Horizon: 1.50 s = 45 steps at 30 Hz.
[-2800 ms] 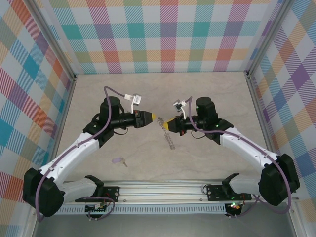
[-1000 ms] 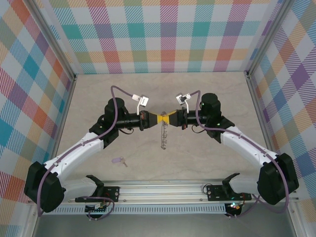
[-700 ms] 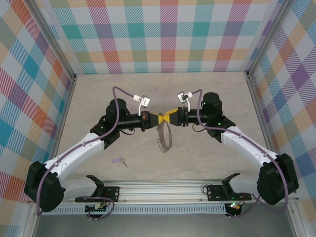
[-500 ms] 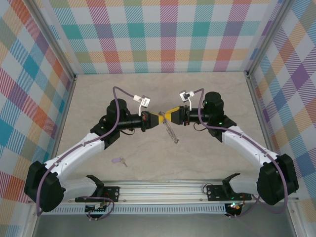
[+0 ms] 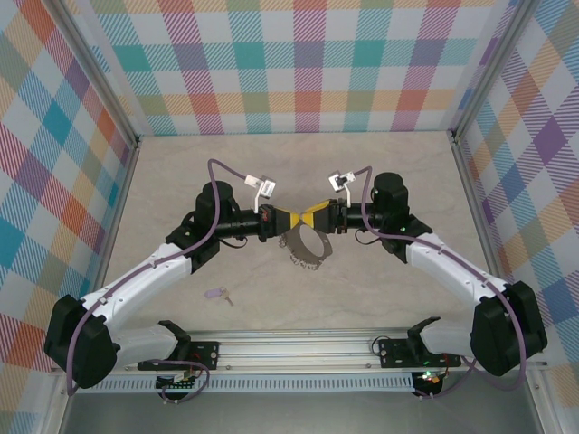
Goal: Put the keys on the keyring
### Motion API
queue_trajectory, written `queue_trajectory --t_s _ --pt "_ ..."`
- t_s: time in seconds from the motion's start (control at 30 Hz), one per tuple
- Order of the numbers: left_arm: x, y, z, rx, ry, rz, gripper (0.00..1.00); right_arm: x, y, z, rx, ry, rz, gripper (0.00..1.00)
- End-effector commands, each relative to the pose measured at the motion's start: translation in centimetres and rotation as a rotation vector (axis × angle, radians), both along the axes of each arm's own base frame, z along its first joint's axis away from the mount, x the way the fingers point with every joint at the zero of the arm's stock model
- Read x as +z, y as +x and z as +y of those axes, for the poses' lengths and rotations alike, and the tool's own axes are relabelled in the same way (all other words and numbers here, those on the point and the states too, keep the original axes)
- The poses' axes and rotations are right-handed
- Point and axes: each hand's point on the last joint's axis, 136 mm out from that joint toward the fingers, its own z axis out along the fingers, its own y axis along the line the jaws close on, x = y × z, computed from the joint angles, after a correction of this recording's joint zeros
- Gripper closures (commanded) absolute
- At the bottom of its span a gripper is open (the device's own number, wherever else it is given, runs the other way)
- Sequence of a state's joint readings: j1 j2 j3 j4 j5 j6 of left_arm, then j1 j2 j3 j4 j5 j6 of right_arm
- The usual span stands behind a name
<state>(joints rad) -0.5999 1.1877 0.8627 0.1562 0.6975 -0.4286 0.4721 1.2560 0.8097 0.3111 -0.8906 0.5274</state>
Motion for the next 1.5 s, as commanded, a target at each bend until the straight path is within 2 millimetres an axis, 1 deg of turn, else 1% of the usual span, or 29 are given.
queue_trajectory --t_s 0.0,0.03,0.13,0.17,0.27,0.4,0.47,0.53,0.67,0.7,0.73,0.77,0.87,0.9,0.93,1.0,1.03,1.1,1.17,1.23,1.3,1.33,1.37,1.43,1.47 --pt "2.1 -0.2 -0.5 -0.028 -0.030 -0.067 1.00 -0.1 -0.2 0.3 0.049 0.041 0.004 0.59" --pt "2.1 -0.3 -0.6 -0.030 -0.031 -0.066 1.00 -0.2 -0.3 0.4 0.061 0.052 0.011 0.61" --pt "1.9 -0.1 -0.6 -0.030 -0.028 -0.062 1.00 -0.2 -0.3 0.6 0.082 0.075 0.023 0.72" --pt "1.8 -0.1 -0.7 -0.031 -0.027 -0.061 1.00 -0.2 -0.3 0.7 0.089 0.080 0.026 0.77" --pt "1.5 0.0 -0.8 -0.030 -0.023 -0.054 1.00 -0.4 -0.3 0.9 0.100 0.084 0.034 1.00" --pt "1.1 0.3 -0.9 -0.025 -0.014 -0.042 1.00 -0.9 -0.2 0.7 0.077 0.068 0.030 1.00" --pt "0.7 0.8 -0.6 0.010 0.016 -0.039 1.00 -1.1 0.0 0.5 0.050 0.051 0.021 1.00" --pt "0.6 1.2 0.0 0.055 0.043 -0.042 1.00 -1.3 0.3 0.1 0.012 0.035 0.013 1.00" --pt "1.1 2.0 1.3 0.155 0.066 -0.057 1.00 -1.3 0.9 -0.5 -0.064 0.017 0.008 1.00" --pt "1.2 2.1 1.6 0.175 0.073 -0.056 0.98 -1.1 1.1 -0.7 -0.085 0.014 0.009 1.00" --pt "1.4 2.2 1.9 0.194 0.077 -0.055 0.94 -1.0 1.4 -0.9 -0.113 0.009 0.011 1.00" --pt "1.6 2.4 2.2 0.215 0.082 -0.055 0.87 -0.8 1.6 -1.0 -0.136 0.006 0.011 1.00" --pt "1.9 3.3 3.5 0.308 0.123 -0.047 0.51 -0.4 2.4 -1.7 -0.221 0.000 0.020 1.00" --pt "2.0 3.6 3.9 0.342 0.139 -0.044 0.35 -0.3 2.6 -2.0 -0.246 0.000 0.022 1.00" --pt "2.0 4.1 4.5 0.383 0.156 -0.037 0.23 -0.1 2.8 -2.1 -0.266 0.004 0.028 1.00" --pt "1.6 5.0 5.7 0.472 0.198 -0.012 0.04 0.3 2.9 -2.3 -0.289 0.015 0.032 1.00" --pt "1.4 5.5 6.3 0.520 0.212 -0.005 0.01 0.6 3.0 -2.5 -0.302 0.025 0.032 1.00" --pt "1.5 5.8 6.8 0.556 0.199 -0.021 0.00 1.1 3.2 -2.7 -0.321 0.047 0.027 1.00" --pt "2.1 5.8 7.1 0.586 0.133 -0.007 0.00 1.6 3.4 -2.8 -0.336 0.073 0.027 1.00" --pt "2.5 5.7 7.3 0.603 0.103 0.013 0.00 2.3 3.6 -2.8 -0.350 0.100 0.030 1.00" --pt "2.7 5.3 6.8 0.564 0.113 0.031 0.00 2.7 3.8 -2.9 -0.361 0.129 0.037 1.00" --pt "2.6 5.1 6.4 0.538 0.122 0.048 0.02 3.0 3.9 -2.9 -0.367 0.139 0.043 1.00" --pt "2.5 4.9 5.9 0.503 0.131 0.052 0.05 3.1 4.0 -3.0 -0.379 0.145 0.051 1.00" --pt "2.7 4.1 4.3 0.396 0.112 0.053 0.14 3.4 4.2 -3.2 -0.397 0.163 0.071 1.00" --pt "2.8 3.8 3.6 0.356 0.094 0.053 0.16 3.5 4.3 -3.3 -0.405 0.171 0.083 1.00"
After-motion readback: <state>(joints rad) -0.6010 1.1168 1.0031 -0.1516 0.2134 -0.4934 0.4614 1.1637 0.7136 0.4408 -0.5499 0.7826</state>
